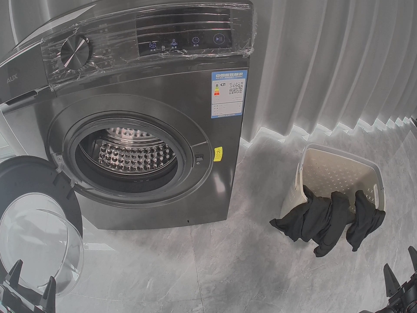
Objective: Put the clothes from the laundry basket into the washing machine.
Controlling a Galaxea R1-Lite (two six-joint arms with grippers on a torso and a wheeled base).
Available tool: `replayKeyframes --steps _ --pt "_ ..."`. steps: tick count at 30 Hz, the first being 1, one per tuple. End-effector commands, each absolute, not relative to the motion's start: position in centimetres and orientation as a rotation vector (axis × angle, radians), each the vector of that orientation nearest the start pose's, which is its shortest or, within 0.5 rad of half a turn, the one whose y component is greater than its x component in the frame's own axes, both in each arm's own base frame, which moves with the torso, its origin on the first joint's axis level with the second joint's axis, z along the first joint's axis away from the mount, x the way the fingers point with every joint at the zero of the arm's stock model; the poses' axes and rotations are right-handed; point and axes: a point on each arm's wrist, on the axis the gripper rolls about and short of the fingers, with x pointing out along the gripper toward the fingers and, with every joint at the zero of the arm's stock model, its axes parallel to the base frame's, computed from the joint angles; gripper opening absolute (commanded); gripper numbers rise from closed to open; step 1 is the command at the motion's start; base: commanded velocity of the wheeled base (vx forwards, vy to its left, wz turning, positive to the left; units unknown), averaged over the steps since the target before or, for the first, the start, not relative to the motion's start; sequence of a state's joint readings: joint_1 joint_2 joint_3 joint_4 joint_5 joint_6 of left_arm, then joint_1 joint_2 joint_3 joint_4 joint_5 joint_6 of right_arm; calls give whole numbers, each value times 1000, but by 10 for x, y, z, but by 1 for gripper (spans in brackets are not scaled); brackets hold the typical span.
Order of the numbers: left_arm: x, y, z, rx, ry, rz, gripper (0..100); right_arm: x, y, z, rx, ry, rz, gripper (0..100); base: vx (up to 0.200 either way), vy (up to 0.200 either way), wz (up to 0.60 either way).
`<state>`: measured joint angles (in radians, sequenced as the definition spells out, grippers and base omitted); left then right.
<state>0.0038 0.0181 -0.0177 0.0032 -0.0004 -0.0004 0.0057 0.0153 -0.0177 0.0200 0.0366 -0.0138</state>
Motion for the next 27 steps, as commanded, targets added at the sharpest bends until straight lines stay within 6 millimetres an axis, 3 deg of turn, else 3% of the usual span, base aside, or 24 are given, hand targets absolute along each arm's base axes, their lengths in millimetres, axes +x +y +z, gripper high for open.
replayKeyframes --steps 1,9,21,27 --pt "-23 0 76 0 2 3 100 -23 1 75 -13 23 43 100 0 0 -600" --pt "-23 0 76 0 2 5 100 -23 1 75 -13 23 43 100 0 0 -600" --pt "-23 0 75 0 3 3 100 -23 1 75 -13 23 43 100 0 0 0" --pt "-23 0 75 0 3 3 100 -23 1 75 -13 23 43 100 0 0 -600"
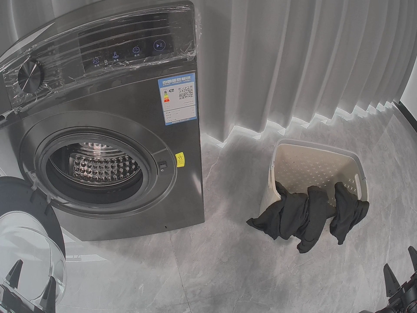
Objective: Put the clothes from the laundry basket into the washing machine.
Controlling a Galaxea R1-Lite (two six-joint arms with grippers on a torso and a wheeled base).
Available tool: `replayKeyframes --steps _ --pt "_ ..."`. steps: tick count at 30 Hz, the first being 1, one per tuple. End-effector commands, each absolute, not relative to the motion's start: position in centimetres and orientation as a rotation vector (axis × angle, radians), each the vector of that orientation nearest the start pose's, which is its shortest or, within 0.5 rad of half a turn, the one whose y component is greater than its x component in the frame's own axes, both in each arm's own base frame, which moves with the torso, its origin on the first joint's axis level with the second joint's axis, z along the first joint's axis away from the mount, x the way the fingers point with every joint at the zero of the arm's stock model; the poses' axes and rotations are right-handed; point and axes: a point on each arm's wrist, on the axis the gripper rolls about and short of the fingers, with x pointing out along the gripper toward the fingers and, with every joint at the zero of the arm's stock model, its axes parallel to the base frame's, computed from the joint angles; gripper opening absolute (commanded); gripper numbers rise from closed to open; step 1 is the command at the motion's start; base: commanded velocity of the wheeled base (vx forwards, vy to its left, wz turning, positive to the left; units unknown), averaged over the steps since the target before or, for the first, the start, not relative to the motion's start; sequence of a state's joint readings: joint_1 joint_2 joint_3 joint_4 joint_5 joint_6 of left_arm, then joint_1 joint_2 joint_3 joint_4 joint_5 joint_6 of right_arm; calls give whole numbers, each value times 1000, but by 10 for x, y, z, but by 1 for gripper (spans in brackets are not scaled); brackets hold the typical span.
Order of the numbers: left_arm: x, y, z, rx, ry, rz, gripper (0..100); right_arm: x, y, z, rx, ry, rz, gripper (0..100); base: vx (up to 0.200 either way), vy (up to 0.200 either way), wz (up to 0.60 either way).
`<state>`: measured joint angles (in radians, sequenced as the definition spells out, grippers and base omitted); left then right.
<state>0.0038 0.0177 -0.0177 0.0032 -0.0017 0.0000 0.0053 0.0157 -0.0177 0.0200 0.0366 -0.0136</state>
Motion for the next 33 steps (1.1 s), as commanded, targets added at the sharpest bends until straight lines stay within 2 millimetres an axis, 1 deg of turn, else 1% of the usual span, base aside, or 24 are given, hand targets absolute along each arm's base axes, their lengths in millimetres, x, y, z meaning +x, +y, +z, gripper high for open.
replayKeyframes --steps 1,3,14,26,33 --pt "-23 0 75 0 3 3 100 -23 1 75 -13 23 43 100 0 0 -600" --pt "-23 0 75 0 3 3 100 -23 1 75 -13 23 43 100 0 0 -600" --pt "-23 0 75 2 5 3 100 -23 1 75 -13 23 43 100 0 0 0" --pt "-23 0 75 2 5 3 100 -23 1 75 -13 23 43 100 0 -200 0" --pt "-23 0 75 0 3 5 100 -23 1 75 -13 23 43 100 0 0 0"
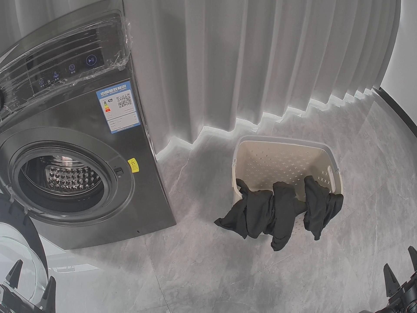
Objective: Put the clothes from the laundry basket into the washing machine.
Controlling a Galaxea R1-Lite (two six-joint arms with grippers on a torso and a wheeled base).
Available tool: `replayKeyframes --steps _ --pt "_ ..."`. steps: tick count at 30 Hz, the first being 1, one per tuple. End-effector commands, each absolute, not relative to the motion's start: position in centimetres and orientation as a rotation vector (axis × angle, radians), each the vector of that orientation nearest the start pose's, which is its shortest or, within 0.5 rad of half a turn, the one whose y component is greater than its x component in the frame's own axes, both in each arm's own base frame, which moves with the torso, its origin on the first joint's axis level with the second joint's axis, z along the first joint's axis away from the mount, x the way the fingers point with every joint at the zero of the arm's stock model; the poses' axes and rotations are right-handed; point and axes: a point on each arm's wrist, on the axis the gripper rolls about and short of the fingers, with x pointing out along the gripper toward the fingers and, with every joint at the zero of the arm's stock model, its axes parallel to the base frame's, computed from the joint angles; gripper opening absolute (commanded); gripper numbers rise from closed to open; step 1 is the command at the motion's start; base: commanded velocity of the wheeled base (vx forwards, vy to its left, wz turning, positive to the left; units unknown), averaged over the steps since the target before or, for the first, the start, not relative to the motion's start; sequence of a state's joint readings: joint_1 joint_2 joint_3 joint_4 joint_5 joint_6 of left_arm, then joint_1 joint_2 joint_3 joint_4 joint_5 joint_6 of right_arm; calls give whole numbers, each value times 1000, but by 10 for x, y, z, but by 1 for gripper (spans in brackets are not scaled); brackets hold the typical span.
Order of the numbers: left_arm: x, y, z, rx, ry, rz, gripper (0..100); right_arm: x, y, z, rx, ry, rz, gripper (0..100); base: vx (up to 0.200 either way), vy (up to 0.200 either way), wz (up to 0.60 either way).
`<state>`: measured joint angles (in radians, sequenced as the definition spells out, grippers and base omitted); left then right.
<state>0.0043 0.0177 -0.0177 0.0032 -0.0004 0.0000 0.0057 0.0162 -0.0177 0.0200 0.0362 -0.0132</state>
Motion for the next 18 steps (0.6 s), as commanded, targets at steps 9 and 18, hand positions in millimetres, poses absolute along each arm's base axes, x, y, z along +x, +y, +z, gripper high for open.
replayKeyframes --steps 9,18 --pt "-23 0 75 -2 3 5 100 -23 1 75 -13 23 43 100 89 0 0" --pt "-23 0 75 2 5 3 100 -23 1 75 -13 23 43 100 111 0 0"
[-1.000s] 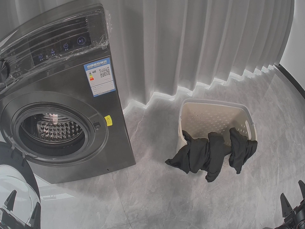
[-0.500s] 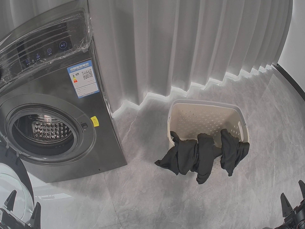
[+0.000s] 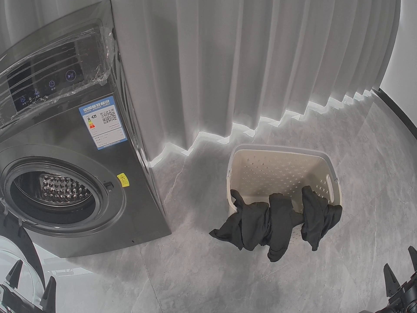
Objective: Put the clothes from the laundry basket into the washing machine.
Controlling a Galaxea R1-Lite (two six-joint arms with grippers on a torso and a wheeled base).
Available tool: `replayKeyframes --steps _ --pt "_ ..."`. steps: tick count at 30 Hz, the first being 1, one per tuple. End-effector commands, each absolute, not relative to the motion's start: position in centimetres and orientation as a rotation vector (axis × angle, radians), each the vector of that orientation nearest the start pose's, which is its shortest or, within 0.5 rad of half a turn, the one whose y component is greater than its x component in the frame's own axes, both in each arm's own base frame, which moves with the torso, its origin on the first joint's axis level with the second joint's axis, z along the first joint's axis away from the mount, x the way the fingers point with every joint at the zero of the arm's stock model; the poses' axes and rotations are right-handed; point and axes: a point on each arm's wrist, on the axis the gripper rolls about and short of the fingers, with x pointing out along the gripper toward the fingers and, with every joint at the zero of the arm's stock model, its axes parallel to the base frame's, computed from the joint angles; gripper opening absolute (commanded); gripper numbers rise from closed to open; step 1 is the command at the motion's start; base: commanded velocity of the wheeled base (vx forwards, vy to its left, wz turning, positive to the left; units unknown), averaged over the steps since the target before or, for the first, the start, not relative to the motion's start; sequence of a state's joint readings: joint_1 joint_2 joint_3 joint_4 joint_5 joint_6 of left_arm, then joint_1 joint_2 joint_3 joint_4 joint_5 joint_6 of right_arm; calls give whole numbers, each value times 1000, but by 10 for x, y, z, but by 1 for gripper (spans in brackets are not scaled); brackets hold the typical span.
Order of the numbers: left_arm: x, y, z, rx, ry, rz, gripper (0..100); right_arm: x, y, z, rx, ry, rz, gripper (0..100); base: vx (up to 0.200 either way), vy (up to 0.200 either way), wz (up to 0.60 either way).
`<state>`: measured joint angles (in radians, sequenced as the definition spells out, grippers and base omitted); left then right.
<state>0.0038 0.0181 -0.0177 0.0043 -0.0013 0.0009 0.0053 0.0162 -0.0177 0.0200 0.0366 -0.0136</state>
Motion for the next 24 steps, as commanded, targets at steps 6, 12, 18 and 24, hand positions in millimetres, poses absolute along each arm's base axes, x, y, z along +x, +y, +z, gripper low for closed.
replayKeyframes --steps 6,12,18,24 --pt "-23 0 75 3 5 3 100 -23 1 75 -13 23 43 100 0 0 0" --pt "-23 0 75 3 5 3 100 -23 1 75 -13 23 43 100 0 0 0" --pt "-23 0 75 3 5 3 100 -23 1 75 -13 23 43 100 0 0 0" --pt "-23 0 75 3 5 3 100 -23 1 75 -13 23 43 100 0 0 0"
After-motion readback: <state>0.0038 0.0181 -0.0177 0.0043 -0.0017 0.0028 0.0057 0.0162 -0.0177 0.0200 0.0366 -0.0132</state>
